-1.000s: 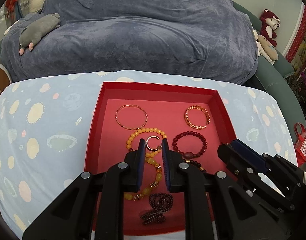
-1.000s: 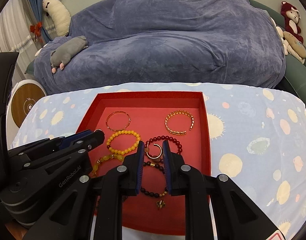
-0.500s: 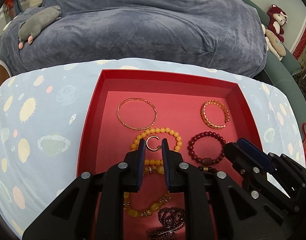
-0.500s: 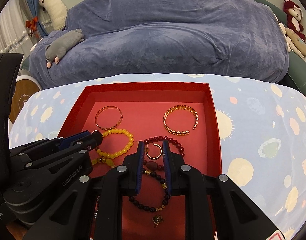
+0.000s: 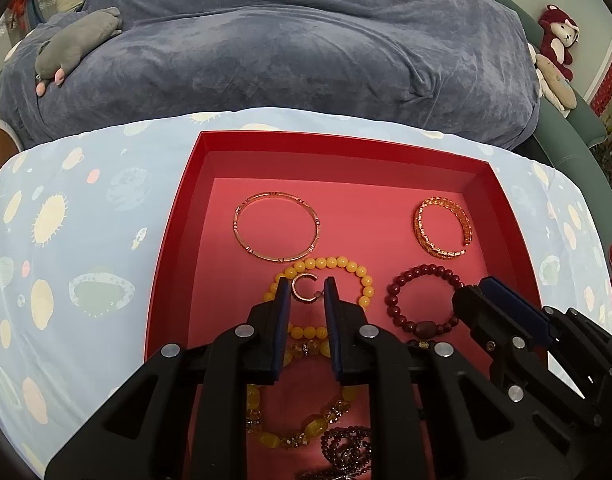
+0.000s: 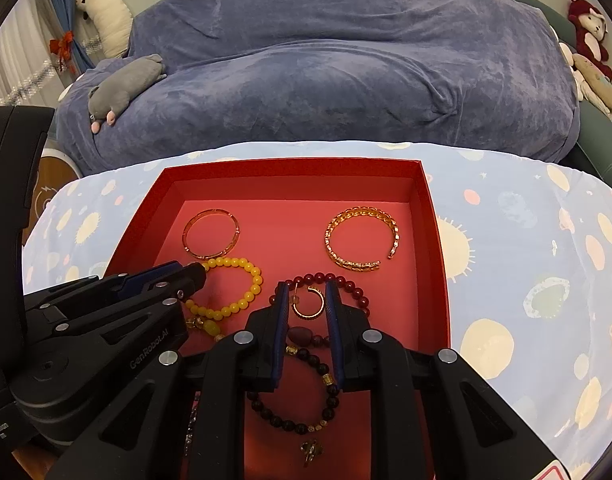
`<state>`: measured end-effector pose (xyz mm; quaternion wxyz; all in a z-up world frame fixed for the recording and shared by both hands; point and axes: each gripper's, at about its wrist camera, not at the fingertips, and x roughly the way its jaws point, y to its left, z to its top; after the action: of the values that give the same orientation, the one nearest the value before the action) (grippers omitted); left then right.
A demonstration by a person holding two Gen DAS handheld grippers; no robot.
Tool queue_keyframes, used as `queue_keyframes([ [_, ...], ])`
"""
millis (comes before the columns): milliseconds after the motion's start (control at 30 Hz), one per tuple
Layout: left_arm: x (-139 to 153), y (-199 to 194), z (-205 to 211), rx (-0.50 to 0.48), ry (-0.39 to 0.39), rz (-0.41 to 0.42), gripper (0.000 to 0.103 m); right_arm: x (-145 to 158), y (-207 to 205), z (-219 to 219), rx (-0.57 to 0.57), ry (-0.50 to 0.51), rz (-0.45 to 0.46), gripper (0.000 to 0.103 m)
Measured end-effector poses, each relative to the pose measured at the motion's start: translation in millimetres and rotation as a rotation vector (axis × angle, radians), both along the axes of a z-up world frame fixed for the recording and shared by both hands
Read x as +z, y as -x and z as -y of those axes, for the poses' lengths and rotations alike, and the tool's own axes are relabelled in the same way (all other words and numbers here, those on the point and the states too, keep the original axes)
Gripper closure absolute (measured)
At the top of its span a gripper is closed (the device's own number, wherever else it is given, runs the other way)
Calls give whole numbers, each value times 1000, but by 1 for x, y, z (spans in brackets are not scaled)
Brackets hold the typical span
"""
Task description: Organize jewelry
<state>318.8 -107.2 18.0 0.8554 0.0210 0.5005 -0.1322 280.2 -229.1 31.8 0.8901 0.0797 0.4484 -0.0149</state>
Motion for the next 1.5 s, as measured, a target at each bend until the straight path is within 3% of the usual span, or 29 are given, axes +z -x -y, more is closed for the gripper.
queue_keyframes([
  [100, -1, 0, 1, 2, 0, -4, 85, 0, 0, 0, -7, -3, 4, 85],
  [333, -1, 2, 2, 8, -18, 6, 70, -3, -1, 0, -9, -1, -3, 83],
  [667, 2, 31, -2, 0, -22, -1, 70, -1, 32, 0, -27, -16, -19, 82],
  [1133, 34, 84, -16, 0, -6, 31, 70, 31, 87, -14, -45, -3, 12, 78],
  [1500, 42, 128, -33, 22, -2, 30, 67, 43, 126, -27, -64, 5, 15, 76],
])
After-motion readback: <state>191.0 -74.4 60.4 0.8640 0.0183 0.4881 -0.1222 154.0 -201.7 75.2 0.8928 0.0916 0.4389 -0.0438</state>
